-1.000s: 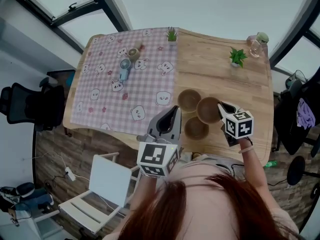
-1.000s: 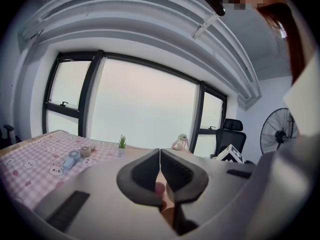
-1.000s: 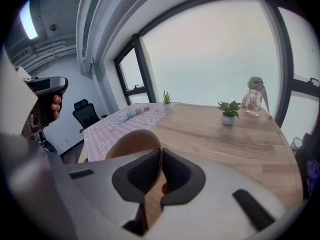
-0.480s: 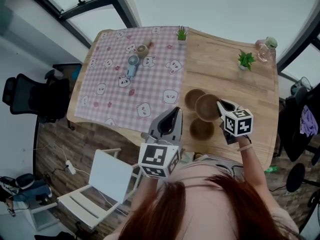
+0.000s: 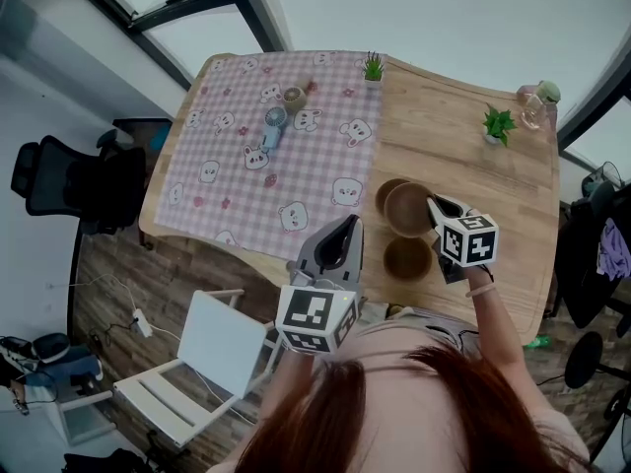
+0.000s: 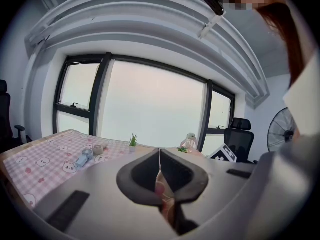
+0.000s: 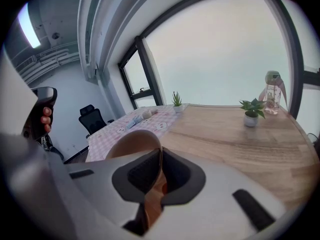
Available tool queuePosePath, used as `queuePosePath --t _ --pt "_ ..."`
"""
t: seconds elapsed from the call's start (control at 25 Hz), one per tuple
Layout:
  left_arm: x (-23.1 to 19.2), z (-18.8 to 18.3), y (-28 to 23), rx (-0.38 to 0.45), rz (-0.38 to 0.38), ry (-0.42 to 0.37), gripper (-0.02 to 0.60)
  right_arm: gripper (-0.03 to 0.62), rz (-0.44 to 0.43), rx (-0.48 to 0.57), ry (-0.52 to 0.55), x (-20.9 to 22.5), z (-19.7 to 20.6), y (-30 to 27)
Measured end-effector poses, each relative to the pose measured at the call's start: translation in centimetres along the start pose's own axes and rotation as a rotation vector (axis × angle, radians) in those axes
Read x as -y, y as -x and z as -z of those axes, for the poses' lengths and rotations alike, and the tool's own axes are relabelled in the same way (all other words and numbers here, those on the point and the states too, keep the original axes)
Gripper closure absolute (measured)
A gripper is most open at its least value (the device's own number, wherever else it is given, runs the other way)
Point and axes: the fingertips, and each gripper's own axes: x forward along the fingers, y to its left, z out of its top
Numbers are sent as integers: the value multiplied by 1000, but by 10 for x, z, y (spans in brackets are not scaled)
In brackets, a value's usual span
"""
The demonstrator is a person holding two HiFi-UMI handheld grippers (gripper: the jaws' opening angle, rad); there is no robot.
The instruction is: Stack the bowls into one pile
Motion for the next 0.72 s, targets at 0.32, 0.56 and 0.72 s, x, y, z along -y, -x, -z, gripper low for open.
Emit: queuePosePath --t 0.32,0.56,0.72 --pt "-7 2 0 -6 -7 0 571 577 -2 -10 -39 -1 1 -21" --pt "-16 2 0 -15 -20 1 571 577 4 -38 -63 0 5 -35" --pt "-20 2 -1 -25 -24 2 570 576 14 -56 -84 3 8 -43"
